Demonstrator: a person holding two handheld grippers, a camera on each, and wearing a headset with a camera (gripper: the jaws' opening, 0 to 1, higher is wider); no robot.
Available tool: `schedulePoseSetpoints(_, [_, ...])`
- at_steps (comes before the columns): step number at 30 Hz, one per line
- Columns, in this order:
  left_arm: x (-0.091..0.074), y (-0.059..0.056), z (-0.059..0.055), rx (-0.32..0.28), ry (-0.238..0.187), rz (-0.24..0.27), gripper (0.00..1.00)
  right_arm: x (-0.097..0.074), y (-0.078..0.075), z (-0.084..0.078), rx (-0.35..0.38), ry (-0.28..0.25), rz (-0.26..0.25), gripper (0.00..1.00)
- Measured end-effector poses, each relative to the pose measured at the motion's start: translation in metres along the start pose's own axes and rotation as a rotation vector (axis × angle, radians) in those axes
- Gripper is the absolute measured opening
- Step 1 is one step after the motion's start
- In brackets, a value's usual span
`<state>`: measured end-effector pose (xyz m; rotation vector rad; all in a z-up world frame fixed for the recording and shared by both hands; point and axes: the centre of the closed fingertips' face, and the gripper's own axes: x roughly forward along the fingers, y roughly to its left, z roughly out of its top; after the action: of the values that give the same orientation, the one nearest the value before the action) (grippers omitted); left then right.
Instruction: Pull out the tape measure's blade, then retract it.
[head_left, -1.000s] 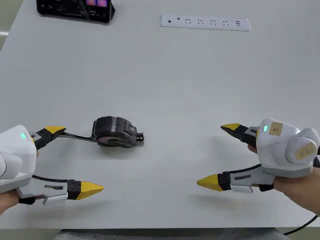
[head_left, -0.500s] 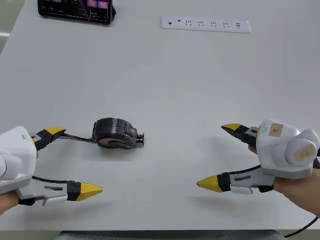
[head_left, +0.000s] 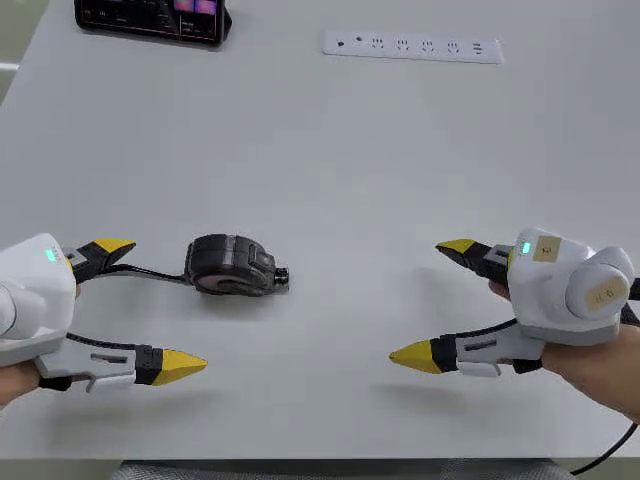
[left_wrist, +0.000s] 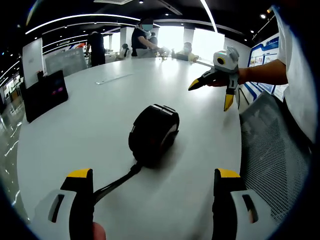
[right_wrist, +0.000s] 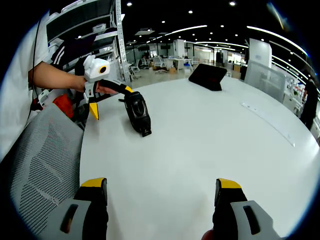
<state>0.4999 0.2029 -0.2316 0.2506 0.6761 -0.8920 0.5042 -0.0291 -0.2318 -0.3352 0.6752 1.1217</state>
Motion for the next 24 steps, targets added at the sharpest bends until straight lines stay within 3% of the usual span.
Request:
schedulePoseSetpoints(11, [0.007,0.002,0.006,0.040,0.023,-0.026,0.96,0.004,-0.003,0.002,-0.021,0.010,0.015,0.88])
schedulePoseSetpoints(24, [0.016,0.006,0.016,0.115,0.086,-0.079,0.79,0.014,-0.005,0.016,-0.091,0.035,0.044,0.87])
